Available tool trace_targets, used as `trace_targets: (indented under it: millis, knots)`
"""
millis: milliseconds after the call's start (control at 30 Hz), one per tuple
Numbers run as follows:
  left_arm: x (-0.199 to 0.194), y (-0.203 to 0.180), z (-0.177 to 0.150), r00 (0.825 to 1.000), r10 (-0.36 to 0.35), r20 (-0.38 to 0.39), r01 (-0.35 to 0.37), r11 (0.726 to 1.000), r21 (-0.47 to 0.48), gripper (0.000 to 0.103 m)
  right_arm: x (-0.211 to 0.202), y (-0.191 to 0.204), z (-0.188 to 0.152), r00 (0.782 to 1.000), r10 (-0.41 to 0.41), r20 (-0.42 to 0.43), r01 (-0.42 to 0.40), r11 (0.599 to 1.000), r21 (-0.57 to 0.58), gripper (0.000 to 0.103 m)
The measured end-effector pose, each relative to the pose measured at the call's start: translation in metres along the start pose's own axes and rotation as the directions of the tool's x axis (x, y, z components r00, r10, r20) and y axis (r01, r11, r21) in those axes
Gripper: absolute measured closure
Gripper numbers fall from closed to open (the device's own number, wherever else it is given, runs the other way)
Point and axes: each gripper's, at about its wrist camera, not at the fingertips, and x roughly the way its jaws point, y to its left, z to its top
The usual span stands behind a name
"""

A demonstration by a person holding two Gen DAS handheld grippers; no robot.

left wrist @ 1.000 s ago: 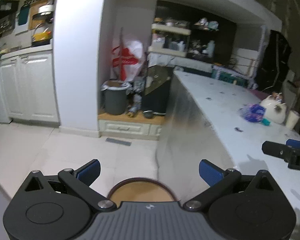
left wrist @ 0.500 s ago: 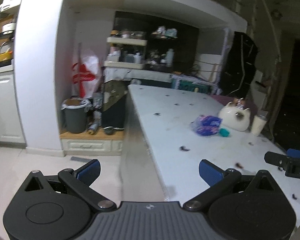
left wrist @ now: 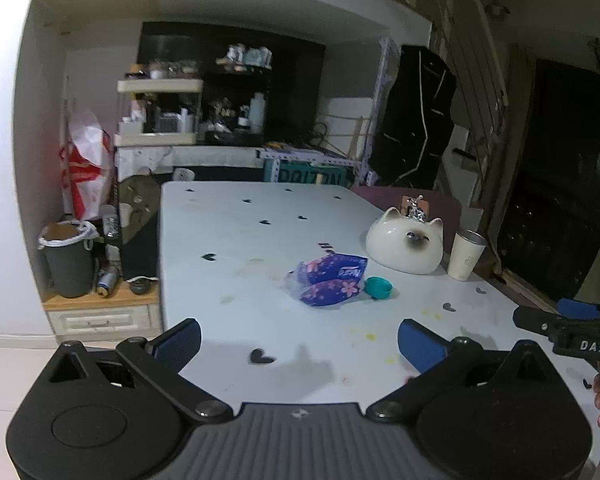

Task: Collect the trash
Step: 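Move both tools back from the wastebasket to the table, then grasp the purple tissue pack with the left tool while the right tool grasps the teal cap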

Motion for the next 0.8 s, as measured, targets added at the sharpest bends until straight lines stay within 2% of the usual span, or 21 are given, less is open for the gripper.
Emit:
trace_targets:
  millis: [267, 433, 600, 700, 800]
  knots:
    - [0.065, -0.024, 0.017, 1.0, 0.007, -0.014, -0.007, 0.999, -0.034, 0.0, 0.077, -0.032, 0.012, 0.999, -0.043, -0.009, 0.043, 0.999, -0.01, 0.0]
    - [0.112, -0.036, 0.019, 1.0, 0.011, -0.014, -0.013, 0.99, -0.144, 0.0, 0.132, -0.037, 0.012, 0.999, -0.03, -0.042, 0.031, 0.999, 0.014, 0.0]
    - [0.163, -0.04, 0.01, 0.998, 0.05, -0.033, -0.056, 0.973, -0.223, 0.0, 0.181, -0.034, 0.003, 0.998, -0.014, -0.06, 0.016, 0.999, 0.037, 0.0]
    - [0.188, -0.036, 0.001, 0.996, 0.087, -0.038, -0.093, 0.973, -0.213, 0.0, 0.204, -0.029, -0.006, 0.997, 0.01, -0.07, -0.009, 1.0, 0.022, 0.0]
    - [0.209, -0.032, -0.008, 0.994, 0.107, -0.038, -0.112, 0.979, -0.169, 0.0, 0.225, -0.023, -0.017, 0.995, 0.038, -0.092, -0.042, 0.998, -0.042, 0.0]
